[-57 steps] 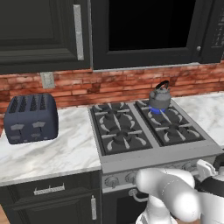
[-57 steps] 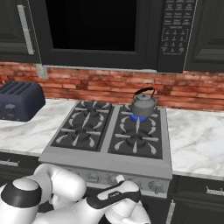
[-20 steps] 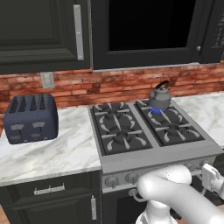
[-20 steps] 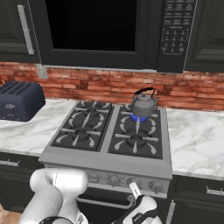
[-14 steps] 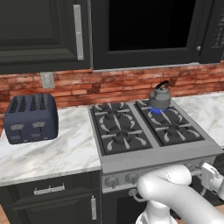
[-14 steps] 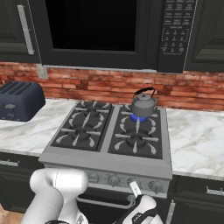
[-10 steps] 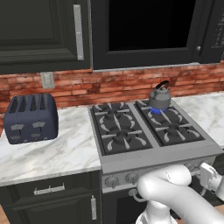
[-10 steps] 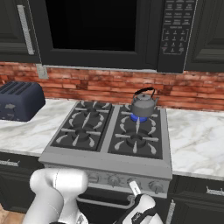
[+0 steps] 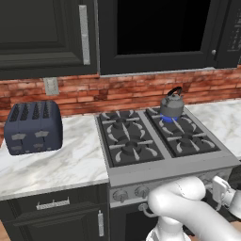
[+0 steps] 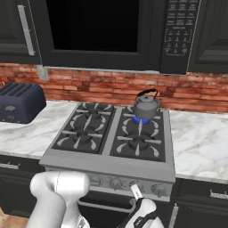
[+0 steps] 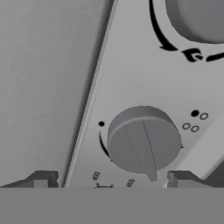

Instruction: Lower the heat of the kettle.

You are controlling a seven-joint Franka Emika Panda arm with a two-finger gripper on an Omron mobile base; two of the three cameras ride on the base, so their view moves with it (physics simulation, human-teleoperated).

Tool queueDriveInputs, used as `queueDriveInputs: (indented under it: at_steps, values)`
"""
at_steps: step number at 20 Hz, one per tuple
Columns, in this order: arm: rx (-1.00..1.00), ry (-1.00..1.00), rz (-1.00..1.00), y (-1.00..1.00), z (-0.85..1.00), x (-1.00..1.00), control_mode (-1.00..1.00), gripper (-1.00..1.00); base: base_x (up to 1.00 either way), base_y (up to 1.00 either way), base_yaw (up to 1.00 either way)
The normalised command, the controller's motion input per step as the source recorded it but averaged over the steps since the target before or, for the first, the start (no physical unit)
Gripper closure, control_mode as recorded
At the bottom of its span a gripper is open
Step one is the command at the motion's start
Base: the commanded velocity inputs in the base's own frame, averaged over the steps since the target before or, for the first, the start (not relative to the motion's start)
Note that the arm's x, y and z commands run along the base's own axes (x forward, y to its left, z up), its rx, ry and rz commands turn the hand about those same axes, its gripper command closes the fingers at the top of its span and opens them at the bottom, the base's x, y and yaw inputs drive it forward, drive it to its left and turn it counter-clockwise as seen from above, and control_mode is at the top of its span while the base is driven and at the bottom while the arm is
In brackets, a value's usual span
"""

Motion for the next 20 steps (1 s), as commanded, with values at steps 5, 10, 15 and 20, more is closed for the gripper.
queueDriveInputs:
  at_steps: [5, 10, 15, 20]
  values:
    - [0.00, 0.00, 0.00, 0.00, 0.00, 0.15, -1.00, -1.00, 0.00, 0.00, 0.00]
    - [0.00, 0.00, 0.00, 0.00, -0.01, 0.12, -1.00, -1.00, 0.00, 0.00, 0.00]
    - [0.00, 0.00, 0.00, 0.00, -0.11, 0.09, -1.00, -1.00, 0.00, 0.00, 0.00]
    - [0.00, 0.00, 0.00, 0.00, -0.13, 0.10, -1.00, -1.00, 0.00, 0.00, 0.00]
